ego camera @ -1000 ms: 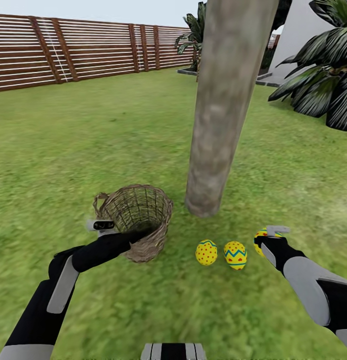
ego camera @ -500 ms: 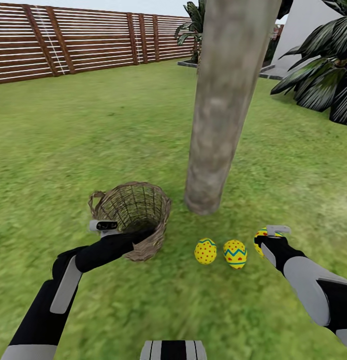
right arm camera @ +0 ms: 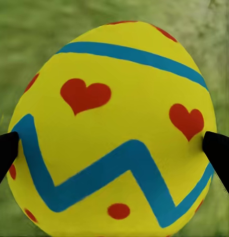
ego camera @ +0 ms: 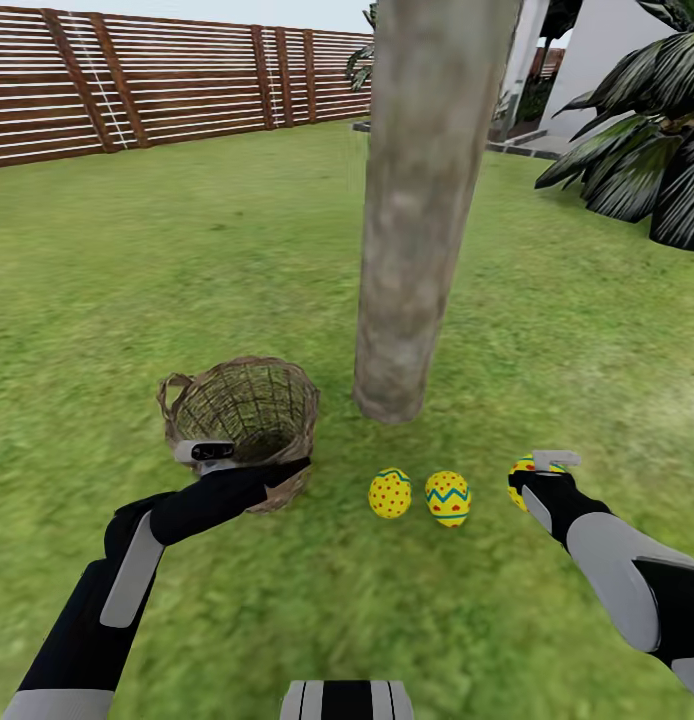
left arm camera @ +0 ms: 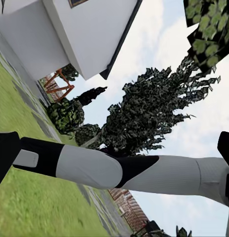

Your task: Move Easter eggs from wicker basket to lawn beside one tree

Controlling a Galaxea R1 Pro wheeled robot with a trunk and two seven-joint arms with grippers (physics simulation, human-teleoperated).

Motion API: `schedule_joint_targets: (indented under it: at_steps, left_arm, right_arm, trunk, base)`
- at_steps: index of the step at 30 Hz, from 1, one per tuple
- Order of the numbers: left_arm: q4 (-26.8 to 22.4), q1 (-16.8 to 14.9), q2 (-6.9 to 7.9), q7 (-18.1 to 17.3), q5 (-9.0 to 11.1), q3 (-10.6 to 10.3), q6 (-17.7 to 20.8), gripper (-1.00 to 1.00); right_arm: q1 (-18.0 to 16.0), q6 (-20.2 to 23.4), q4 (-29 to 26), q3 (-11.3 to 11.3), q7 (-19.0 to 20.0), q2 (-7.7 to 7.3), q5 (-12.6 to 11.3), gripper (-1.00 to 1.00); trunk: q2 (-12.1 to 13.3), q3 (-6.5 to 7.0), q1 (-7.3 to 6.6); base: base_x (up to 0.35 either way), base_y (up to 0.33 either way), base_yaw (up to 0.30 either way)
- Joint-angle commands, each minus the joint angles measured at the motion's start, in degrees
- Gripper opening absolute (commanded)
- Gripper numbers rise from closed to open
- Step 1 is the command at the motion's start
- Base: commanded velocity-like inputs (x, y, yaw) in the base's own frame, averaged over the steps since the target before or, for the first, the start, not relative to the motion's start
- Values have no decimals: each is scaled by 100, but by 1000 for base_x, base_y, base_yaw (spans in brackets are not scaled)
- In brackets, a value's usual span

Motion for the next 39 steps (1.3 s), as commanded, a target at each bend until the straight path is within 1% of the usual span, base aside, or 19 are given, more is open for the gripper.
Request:
schedule_joint_targets:
  at_steps: [1, 4, 11, 13, 15, 18, 21, 24, 39]
  left_arm:
    - [2, -2, 1, 3, 18, 0, 47, 100]
    - [20, -2, 1, 9, 18, 0, 47, 100]
    - [24, 36, 1, 4, 25, 8, 38, 100]
    - [24, 41, 1, 5, 27, 8, 40, 100]
    - [24, 42, 1, 6, 27, 8, 41, 100]
    - [24, 42, 1, 6, 27, 3, 42, 100]
    - [24, 42, 1, 6, 27, 0, 46, 100]
    - [24, 42, 0, 6, 27, 0, 45, 100]
    - [22, 42, -7, 6, 27, -1, 47, 100]
  right_arm:
    - [0, 38, -10, -39, -2, 5, 60, -100]
    - [0, 38, -3, -19, 0, 26, 74, -100]
    - [0, 12, -30, -16, -7, 43, 74, -100]
    - [0, -281, -29, -11, -1, 43, 71, -100]
    - [0, -375, -27, -8, 1, 65, 81, -100]
    - [0, -389, -21, 0, 9, 123, 82, -100]
    - [0, -385, -18, 7, 10, 231, 80, -100]
    - [0, -384, -24, 10, 23, 296, 86, -100]
    - [-8, -402, -67, 1, 2, 306, 96, -100]
  trunk:
    - [-2, -4, -3]
    - [-2, -4, -3]
    - [-2, -4, -3]
    - [-4, -48, 3]
    - [-6, -70, 5]
    - [-10, -137, 13]
    - [-14, -203, 21]
    - [-18, -270, 28]
    - [-38, -602, 67]
  base:
    - [-70, -310, 0]
    - [-15, -189, 0]
    - [-1, -10, 0]
    - [0, 0, 0]
    - [0, 0, 0]
    - [0, 0, 0]
    - [0, 0, 0]
    - [0, 0, 0]
    - [0, 0, 0]
